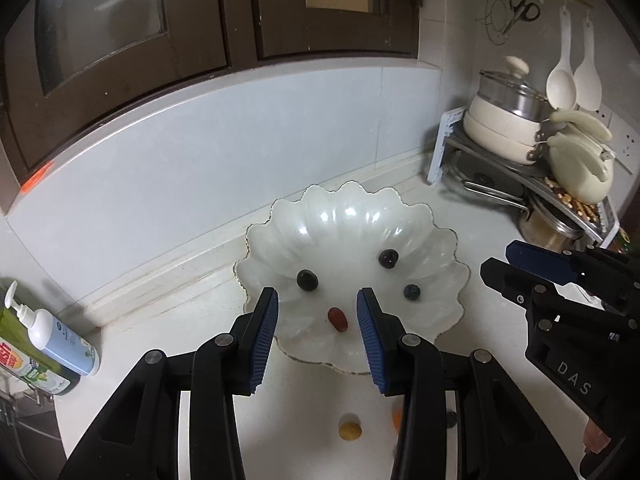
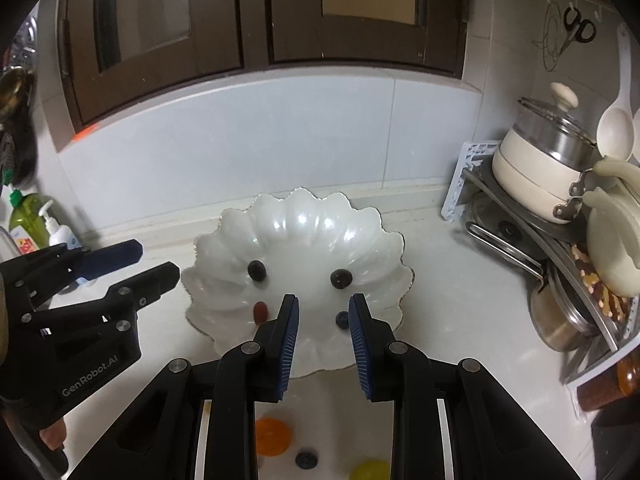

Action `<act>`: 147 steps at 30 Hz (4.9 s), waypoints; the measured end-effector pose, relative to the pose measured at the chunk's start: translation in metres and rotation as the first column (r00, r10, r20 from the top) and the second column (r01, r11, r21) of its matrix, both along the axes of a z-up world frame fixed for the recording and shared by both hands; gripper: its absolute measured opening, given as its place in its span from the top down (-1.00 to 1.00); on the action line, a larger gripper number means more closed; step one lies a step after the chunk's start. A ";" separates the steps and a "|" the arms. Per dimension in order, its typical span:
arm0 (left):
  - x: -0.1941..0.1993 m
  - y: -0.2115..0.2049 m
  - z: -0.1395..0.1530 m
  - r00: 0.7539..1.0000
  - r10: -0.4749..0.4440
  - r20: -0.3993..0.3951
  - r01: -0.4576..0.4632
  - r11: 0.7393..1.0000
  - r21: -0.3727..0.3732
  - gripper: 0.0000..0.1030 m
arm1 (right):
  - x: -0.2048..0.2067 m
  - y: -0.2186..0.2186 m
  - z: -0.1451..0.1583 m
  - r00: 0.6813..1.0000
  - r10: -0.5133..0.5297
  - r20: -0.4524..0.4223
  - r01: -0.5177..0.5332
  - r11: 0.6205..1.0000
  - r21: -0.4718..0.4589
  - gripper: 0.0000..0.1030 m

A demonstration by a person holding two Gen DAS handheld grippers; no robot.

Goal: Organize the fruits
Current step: 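Withdraw both open tools from the bowl back toward the loose fruits, then grasp a small yellow-brown fruit with the left tool while the right tool grasps the grapefruit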

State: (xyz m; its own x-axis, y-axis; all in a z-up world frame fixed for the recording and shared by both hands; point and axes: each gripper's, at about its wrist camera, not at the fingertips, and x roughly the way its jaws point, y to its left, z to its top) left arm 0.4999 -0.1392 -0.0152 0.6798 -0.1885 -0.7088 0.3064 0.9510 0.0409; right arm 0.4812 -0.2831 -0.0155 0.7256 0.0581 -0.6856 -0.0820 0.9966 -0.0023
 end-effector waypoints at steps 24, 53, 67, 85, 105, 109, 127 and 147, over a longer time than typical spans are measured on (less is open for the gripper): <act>-0.086 0.013 0.022 0.992 -0.047 0.114 0.052 0.998 -0.045 0.18 | -0.087 0.003 0.022 0.990 -0.011 0.140 0.007 1.000 0.026 0.47; -0.146 0.010 -0.001 0.985 -0.087 0.152 0.089 0.996 -0.004 0.09 | -0.141 -0.008 -0.006 0.991 -0.039 0.131 0.032 0.998 0.057 0.47; -0.162 0.010 -0.022 0.989 -0.096 0.113 0.099 0.995 -0.016 0.09 | -0.158 -0.013 -0.028 0.995 -0.072 0.071 0.065 0.994 0.090 0.47; -0.179 0.013 -0.051 0.992 -0.095 0.082 0.094 0.995 0.021 0.09 | -0.176 -0.016 -0.062 0.992 -0.128 -0.020 0.129 0.989 0.073 0.21; -0.199 0.025 -0.071 0.992 -0.126 0.031 0.126 0.992 0.009 0.09 | -0.202 -0.006 -0.078 0.983 -0.171 -0.061 0.177 0.978 0.106 0.21; -0.196 0.020 -0.076 0.992 -0.126 0.016 0.126 0.992 0.015 0.09 | -0.198 -0.011 -0.082 0.981 -0.185 -0.066 0.191 0.977 0.093 0.21; -0.163 -0.013 -0.105 0.993 -0.104 -0.048 0.106 0.994 0.028 -0.01 | -0.161 -0.044 -0.108 0.976 -0.189 -0.113 0.199 0.975 0.094 0.01; -0.124 -0.033 -0.148 0.984 -0.088 -0.157 0.097 0.994 0.050 0.00 | -0.117 -0.057 -0.142 0.967 -0.161 -0.195 0.182 0.979 0.096 0.01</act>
State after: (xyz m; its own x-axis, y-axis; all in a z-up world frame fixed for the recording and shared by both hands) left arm 0.3761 -0.1722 -0.1635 0.5426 -0.2011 -0.8155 0.3994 0.9159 0.0399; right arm 0.3646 -0.3400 -0.1580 0.5921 0.0285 -0.8053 0.1018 0.9887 0.1098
